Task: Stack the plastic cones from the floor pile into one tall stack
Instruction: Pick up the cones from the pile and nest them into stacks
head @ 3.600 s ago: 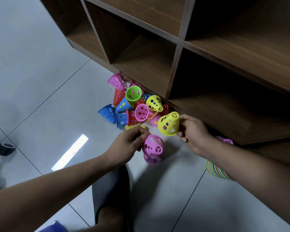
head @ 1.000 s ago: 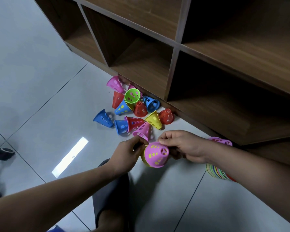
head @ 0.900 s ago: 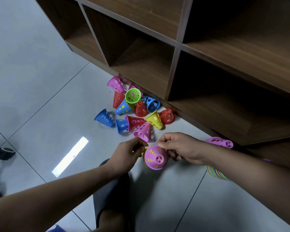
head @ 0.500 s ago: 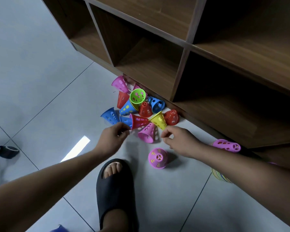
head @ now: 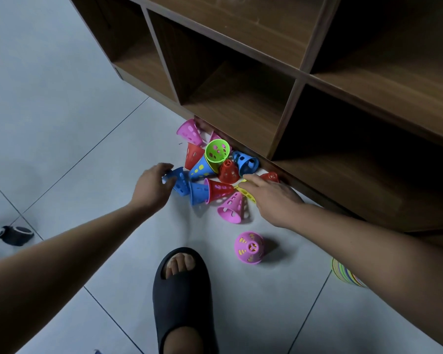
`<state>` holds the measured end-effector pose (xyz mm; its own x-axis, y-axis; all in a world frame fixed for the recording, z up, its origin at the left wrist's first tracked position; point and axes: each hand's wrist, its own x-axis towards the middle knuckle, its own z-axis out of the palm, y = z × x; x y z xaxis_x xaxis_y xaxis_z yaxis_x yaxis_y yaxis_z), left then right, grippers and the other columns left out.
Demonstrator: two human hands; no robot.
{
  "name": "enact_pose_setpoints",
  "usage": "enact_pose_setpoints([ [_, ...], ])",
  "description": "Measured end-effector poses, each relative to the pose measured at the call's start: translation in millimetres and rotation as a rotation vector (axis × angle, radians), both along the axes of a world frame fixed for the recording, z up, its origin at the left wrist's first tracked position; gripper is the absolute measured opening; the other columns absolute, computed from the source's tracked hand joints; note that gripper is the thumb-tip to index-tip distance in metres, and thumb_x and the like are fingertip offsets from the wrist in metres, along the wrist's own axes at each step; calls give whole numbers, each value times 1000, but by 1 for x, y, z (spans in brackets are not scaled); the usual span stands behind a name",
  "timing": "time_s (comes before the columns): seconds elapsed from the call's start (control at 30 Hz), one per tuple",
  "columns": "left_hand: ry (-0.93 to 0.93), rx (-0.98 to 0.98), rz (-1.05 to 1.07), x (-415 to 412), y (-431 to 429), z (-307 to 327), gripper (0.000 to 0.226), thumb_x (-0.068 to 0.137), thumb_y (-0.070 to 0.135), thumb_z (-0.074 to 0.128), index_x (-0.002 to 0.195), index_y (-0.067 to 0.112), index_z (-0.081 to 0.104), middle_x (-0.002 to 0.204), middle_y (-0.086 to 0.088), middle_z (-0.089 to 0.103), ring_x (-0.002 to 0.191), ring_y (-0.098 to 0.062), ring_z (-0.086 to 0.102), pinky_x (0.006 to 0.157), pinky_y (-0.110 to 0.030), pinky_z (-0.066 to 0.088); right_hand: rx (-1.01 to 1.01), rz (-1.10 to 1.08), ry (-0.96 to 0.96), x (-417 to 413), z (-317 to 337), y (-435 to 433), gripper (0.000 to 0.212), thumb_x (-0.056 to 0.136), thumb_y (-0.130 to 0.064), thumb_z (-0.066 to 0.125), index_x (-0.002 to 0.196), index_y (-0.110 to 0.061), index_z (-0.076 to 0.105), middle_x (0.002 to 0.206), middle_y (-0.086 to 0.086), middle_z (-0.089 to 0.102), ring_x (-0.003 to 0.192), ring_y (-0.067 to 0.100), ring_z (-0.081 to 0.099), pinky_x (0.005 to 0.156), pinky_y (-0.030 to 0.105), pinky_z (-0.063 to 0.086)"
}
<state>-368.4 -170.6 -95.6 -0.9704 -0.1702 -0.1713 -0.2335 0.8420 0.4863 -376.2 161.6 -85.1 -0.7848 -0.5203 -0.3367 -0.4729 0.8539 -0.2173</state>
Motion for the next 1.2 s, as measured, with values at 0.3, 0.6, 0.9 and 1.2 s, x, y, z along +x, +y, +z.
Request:
enact_pose_setpoints([
  [0.3,127,82,57,25,17,21,5,95,26,70,95,27,75,91,9,71,85,-13,65,75,-34,52,-45,-23,191,15,5,16,18,94,-13,65,103,-25,57,107,-1,60,86,27,65,65,34,41],
  [0.6,201,457,170,43,60,84,9,99,33,73,94,28,78,89,12,77,82,-8,68,70,-17,50,-516,-448,-36,16,17,35,13,94,-13,70,85,-19,63,78,-6,63,71,10,59,65,30,48],
  [0.9,-80,882,69,59,112,106,20,101,28,70,92,13,79,81,1,75,66,-7,60,64,-20,48,-1006,-923,-608,13,44,34,18,108,-14,54,91,-15,61,74,6,54,56,12,45,40,20,31],
  [1.2,-300,923,-53,85,141,86,25,103,28,68,91,7,73,71,-9,63,63,-19,51,61,-30,46,-1246,-927,-961,27,69,39,5,106,-17,56,105,-13,59,76,1,54,59,10,45,44,21,30],
])
